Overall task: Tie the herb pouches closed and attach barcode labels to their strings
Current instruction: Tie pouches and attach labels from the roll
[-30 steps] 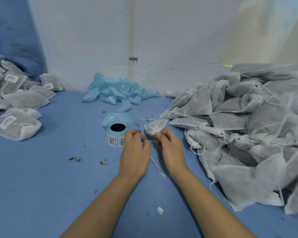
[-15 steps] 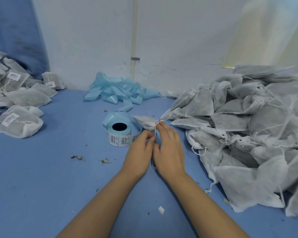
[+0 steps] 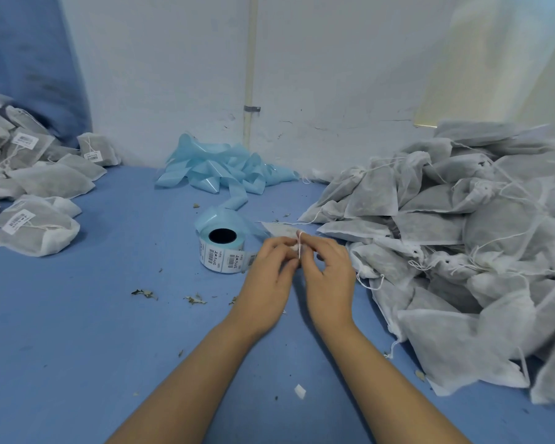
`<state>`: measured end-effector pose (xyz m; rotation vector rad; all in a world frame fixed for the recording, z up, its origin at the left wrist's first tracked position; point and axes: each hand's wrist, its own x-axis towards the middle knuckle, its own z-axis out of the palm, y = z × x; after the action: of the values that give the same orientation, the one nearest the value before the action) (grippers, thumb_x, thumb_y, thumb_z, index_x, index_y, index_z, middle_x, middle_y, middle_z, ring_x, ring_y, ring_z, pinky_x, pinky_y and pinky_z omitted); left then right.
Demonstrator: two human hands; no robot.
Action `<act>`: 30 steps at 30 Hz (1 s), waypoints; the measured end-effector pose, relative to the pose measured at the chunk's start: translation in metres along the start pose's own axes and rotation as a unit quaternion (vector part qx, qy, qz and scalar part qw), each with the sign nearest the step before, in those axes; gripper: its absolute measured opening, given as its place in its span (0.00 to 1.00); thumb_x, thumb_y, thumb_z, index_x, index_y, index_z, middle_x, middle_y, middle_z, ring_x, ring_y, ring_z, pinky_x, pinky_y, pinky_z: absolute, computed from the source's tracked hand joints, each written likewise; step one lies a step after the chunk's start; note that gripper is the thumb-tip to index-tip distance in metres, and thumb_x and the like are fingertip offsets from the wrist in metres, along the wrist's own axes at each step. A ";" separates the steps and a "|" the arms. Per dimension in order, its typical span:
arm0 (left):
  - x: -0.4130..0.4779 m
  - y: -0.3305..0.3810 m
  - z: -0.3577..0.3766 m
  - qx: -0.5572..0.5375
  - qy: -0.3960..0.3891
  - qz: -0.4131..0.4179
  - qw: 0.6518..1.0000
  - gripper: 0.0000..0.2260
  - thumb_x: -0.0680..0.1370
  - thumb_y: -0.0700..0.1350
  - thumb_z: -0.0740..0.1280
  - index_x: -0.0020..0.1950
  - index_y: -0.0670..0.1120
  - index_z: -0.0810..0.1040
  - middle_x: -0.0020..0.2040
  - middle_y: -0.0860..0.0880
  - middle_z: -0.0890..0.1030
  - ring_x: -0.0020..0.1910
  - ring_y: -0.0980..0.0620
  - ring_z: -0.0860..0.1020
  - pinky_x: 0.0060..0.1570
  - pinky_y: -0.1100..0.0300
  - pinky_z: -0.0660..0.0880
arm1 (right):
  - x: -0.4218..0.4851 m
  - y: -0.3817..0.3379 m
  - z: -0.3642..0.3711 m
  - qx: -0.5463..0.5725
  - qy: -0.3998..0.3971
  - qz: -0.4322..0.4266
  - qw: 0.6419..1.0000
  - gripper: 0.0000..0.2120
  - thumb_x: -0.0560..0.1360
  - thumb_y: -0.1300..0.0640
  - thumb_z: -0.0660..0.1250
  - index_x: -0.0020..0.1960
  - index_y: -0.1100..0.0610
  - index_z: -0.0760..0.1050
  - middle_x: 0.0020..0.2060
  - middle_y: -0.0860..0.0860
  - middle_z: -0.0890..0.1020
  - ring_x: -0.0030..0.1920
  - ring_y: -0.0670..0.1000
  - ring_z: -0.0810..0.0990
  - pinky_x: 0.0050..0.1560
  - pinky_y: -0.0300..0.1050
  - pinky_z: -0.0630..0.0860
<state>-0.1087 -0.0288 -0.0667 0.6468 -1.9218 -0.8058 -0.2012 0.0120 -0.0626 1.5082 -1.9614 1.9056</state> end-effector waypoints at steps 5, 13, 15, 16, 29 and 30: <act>0.001 0.004 0.003 -0.069 -0.005 -0.040 0.997 0.06 0.79 0.35 0.61 0.46 0.41 0.76 0.54 0.51 0.74 0.53 0.61 0.74 0.57 0.68 0.69 | 0.004 0.001 -0.003 0.186 0.028 0.133 0.973 0.11 0.74 0.64 0.69 0.49 0.49 0.83 0.44 0.45 0.85 0.46 0.45 0.82 0.47 0.35 0.76; 0.002 0.006 0.003 -0.226 0.033 -0.179 0.957 0.10 0.82 0.39 0.58 0.43 0.46 0.73 0.46 0.48 0.81 0.47 0.53 0.81 0.49 0.57 0.79 | 0.008 0.002 -0.002 0.277 0.007 0.168 0.946 0.10 0.70 0.66 0.73 0.37 0.51 0.83 0.37 0.45 0.86 0.39 0.40 0.83 0.39 0.29 0.74; 0.002 0.006 0.002 -0.225 0.051 -0.188 0.955 0.09 0.82 0.41 0.57 0.43 0.47 0.72 0.44 0.49 0.81 0.45 0.51 0.81 0.47 0.56 0.78 | 0.009 0.001 -0.002 0.264 -0.012 0.160 0.951 0.10 0.70 0.65 0.73 0.36 0.51 0.83 0.36 0.46 0.85 0.37 0.40 0.82 0.39 0.29 0.74; 0.002 0.006 0.002 -0.220 0.060 -0.189 0.955 0.09 0.83 0.41 0.56 0.44 0.47 0.71 0.44 0.49 0.81 0.44 0.50 0.81 0.44 0.57 0.77 | 0.009 0.000 -0.002 0.255 -0.023 0.155 0.954 0.10 0.70 0.65 0.73 0.36 0.51 0.83 0.35 0.46 0.85 0.37 0.40 0.82 0.39 0.29 0.74; -0.002 0.005 0.000 -0.129 0.151 -0.135 0.971 0.06 0.81 0.44 0.60 0.44 0.51 0.69 0.39 0.50 0.80 0.30 0.59 0.77 0.34 0.66 0.72 | -0.001 0.003 0.003 -0.017 -0.053 -0.023 0.998 0.02 0.71 0.56 0.73 0.40 0.49 0.84 0.37 0.39 0.83 0.49 0.41 0.72 0.48 0.33 0.70; -0.003 0.005 0.000 -0.124 0.148 -0.124 0.973 0.06 0.81 0.44 0.61 0.44 0.51 0.69 0.37 0.50 0.79 0.29 0.60 0.76 0.33 0.68 0.71 | -0.001 0.004 0.003 -0.027 -0.044 -0.028 0.998 0.02 0.71 0.55 0.73 0.41 0.50 0.84 0.37 0.40 0.83 0.49 0.41 0.71 0.47 0.31 0.69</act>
<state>-0.1081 -0.0235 -0.0642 0.8111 -1.4605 -1.0250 -0.2016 0.0088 -0.0672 1.6414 -1.9666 1.7790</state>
